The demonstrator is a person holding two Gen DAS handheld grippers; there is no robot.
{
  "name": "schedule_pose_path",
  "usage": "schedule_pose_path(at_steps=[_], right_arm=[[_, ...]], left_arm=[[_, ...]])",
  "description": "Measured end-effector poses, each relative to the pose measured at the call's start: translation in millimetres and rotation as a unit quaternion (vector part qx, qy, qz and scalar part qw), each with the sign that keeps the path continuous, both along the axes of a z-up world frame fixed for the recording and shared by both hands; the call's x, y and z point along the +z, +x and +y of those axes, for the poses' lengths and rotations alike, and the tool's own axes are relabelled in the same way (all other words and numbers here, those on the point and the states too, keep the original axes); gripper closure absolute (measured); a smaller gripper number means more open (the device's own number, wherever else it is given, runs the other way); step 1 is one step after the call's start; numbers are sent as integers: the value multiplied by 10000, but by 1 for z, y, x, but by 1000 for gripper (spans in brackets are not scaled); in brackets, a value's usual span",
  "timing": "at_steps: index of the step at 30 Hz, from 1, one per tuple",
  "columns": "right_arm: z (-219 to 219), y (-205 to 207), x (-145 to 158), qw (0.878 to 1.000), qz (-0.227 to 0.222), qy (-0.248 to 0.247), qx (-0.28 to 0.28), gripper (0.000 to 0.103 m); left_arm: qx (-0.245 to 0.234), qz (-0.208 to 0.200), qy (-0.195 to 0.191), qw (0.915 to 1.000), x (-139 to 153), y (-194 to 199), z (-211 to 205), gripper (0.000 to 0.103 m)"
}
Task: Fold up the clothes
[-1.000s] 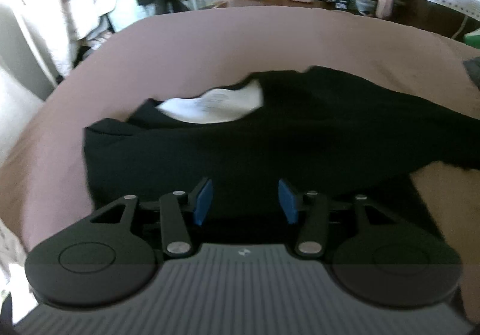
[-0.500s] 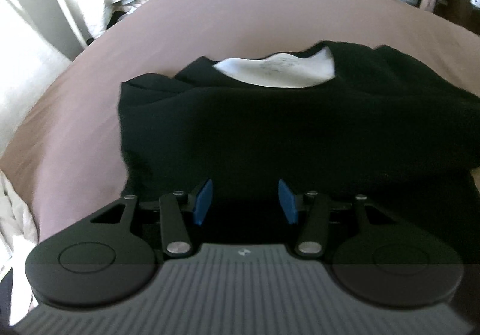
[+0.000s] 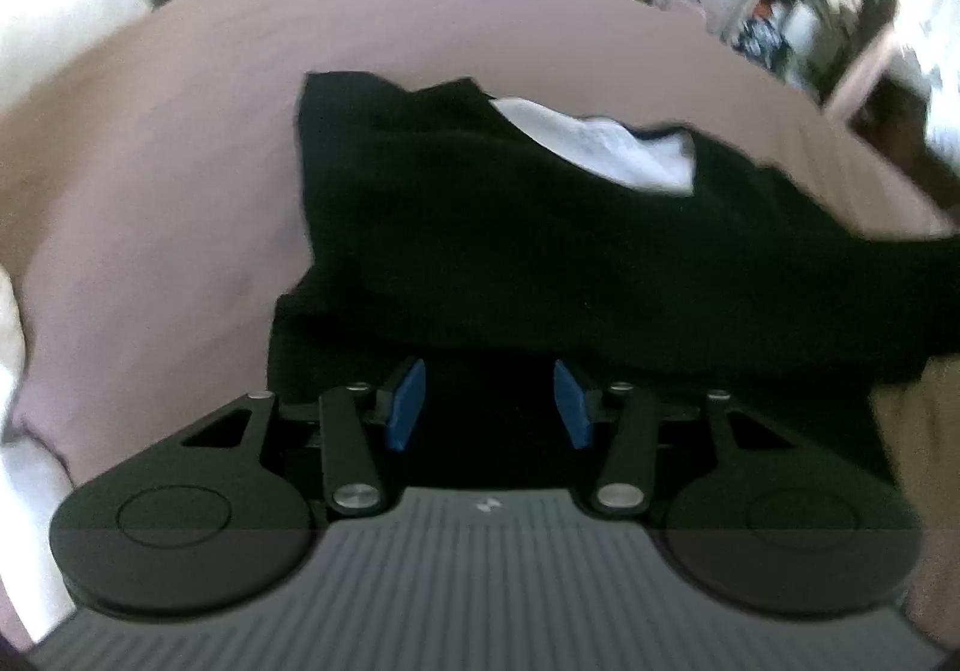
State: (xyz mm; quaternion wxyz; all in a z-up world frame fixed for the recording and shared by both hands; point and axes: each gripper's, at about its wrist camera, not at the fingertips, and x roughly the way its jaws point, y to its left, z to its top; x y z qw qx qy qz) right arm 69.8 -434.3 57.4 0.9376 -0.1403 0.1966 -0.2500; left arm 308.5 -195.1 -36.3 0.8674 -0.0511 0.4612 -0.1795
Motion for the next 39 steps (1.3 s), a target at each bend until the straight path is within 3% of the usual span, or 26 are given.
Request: schedule_pose_path(at_steps=[2,3,5,7,10,12,16,21,24,29,30,31,32,36,39], right_arm=[[36,12,-7,9953,396,170,867,30],[55,19,-10,9894,593,255,1299,25],[91,31,-17,9707,982,422,2151,25],[128,44,-23,9429,1362,585,2982,24],[132,30,-42,9273,1486,310,3422,24],[116,30,-38,9298,1396,677,3338,24],[68,31,-26,9497,984,1334,2655,21],[5,30,-38,9665,827,1711,1728,21],[-29,30,-53,9578,931,2272,1494,21],[-40,35,-75,9350,1056,3015,1540,21],[-38,35,-78,9345,1093,2985,1602,21],[-34,35,-80,9361,1132,2894,1650,20],[-29,39,-84,9381,1162,2790,1690,20],[-16,44,-92,9434,1162,2528,1807,20],[-20,46,-90,9439,1058,2576,1773,20]], left_arm=[[40,57,-137,9999,0,2,4,57],[33,64,-141,9999,-2,2,3,57],[15,93,-112,9999,-6,4,2,57],[30,146,-131,9998,-9,7,2,56],[23,204,-149,9997,-13,9,0,55],[24,219,-168,9996,-15,10,-3,55],[-10,36,-423,9991,-10,13,-10,55],[-80,-371,-566,9977,2,20,-32,53],[-164,-432,-408,9981,-4,28,-52,42],[-152,-272,-195,9993,-28,52,-77,41],[-225,-314,-159,9991,-30,55,-83,45],[-406,-396,8,9984,-30,54,-90,83],[-625,-483,227,9966,-30,52,-98,98],[-979,-1317,1054,9808,-12,24,-118,98],[-905,-2008,1079,9694,17,5,-112,98]])
